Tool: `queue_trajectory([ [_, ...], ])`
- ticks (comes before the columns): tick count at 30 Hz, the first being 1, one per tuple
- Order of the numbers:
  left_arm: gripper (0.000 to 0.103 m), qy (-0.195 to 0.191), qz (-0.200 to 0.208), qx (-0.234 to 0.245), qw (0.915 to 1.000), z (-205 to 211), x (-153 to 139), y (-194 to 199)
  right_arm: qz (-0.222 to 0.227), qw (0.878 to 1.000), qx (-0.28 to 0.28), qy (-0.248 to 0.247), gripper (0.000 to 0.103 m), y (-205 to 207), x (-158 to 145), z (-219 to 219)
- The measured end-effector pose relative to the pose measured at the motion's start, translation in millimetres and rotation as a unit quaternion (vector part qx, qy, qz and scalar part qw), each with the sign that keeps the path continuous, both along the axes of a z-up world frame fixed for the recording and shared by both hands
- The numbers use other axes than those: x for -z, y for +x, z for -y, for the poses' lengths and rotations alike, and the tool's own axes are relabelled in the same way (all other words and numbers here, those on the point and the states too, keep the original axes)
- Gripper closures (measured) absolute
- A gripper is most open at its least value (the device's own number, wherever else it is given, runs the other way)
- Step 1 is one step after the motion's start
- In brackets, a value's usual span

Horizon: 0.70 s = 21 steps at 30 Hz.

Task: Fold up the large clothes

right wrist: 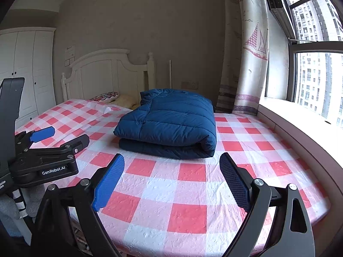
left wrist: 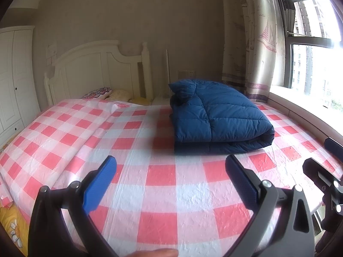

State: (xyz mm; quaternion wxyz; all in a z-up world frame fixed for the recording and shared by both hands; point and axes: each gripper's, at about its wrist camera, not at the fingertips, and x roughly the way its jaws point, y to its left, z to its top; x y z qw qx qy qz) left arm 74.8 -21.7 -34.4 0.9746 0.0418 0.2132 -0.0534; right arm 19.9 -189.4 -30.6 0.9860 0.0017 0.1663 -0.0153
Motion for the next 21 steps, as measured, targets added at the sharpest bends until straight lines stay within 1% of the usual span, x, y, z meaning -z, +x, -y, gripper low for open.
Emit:
queue_trajectory([
  [15, 0.002, -0.001, -0.004, -0.001, 1.0000, -1.8, 2.7, -1.6, -0.007, 1.000, -0.011, 0.003, 0.016, 0.1, 3.9, -5.5],
  [21, 0.002, -0.001, 0.001, -0.002, 1.0000, -2.8, 3.1, -2.9, -0.008, 1.000, -0.011, 0.003, 0.016, -0.2, 5.0, -6.5],
])
